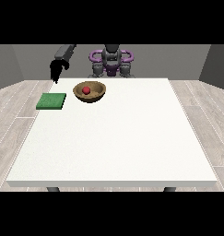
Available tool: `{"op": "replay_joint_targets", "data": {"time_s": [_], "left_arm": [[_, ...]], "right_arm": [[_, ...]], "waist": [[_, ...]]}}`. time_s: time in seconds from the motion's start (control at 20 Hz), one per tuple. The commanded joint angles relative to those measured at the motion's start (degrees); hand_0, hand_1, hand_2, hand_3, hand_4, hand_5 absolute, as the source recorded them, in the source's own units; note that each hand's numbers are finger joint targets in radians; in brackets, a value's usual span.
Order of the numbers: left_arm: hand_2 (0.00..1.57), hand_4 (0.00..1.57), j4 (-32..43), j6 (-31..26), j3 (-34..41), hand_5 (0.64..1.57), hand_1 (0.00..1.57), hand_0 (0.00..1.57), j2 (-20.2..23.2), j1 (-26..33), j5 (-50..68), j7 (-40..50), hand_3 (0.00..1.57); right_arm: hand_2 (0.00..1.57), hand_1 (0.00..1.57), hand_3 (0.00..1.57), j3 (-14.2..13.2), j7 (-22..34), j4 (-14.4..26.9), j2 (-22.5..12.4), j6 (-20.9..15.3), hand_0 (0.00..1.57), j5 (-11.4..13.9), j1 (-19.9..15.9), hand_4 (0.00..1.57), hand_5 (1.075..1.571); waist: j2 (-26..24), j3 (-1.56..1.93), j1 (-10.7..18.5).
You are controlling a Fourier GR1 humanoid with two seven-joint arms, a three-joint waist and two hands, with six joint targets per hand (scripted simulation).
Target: Pick the cup and pour the ball into the bowl, then pick the bowl and place it on the pad
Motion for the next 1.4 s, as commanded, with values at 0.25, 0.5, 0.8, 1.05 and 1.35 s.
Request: {"op": "replay_joint_targets", "data": {"time_s": [0.25,0.5,0.8,1.05,1.35], "left_arm": [[0.0,1.04,-2.0,-13.8,9.5,1.558,0.0,0.0,9.7,2.3,13.5,-1.7,0.0],[0.0,1.0,-1.7,-18.2,12.7,1.544,0.0,0.0,15.8,6.6,16.7,-1.5,0.0],[0.0,1.01,-4.1,-19.0,13.6,1.532,0.0,0.0,17.5,5.9,20.1,-1.1,0.0],[0.0,1.02,-5.1,-20.2,14.7,1.536,0.0,0.0,19.5,6.4,22.4,-1.0,0.0],[0.0,1.02,-7.1,-19.2,14.2,1.538,0.0,0.0,19.4,6.7,21.6,-2.6,0.0]], "right_arm": [[0.0,0.0,0.0,0.3,-12.1,8.3,4.3,-0.4,0.0,1.6,-0.2,0.72,1.566],[0.0,0.0,0.0,2.9,-11.5,9.9,6.0,-2.4,0.0,2.8,-4.0,0.6,1.557],[0.0,0.0,0.0,1.2,-16.9,19.8,3.5,-1.2,0.0,2.8,-9.2,0.53,1.553],[0.0,0.0,0.0,0.3,-20.2,24.8,2.1,0.4,0.0,2.4,-11.9,0.48,1.548],[0.0,0.0,0.0,1.9,-25.5,23.6,7.0,-3.1,0.0,3.7,-10.7,0.46,1.547]], "waist": [[7.1,0.33,1.5],[6.7,0.3,-1.0],[11.6,0.33,-0.8],[13.4,0.33,-0.8],[16.0,0.32,0.0]]}}
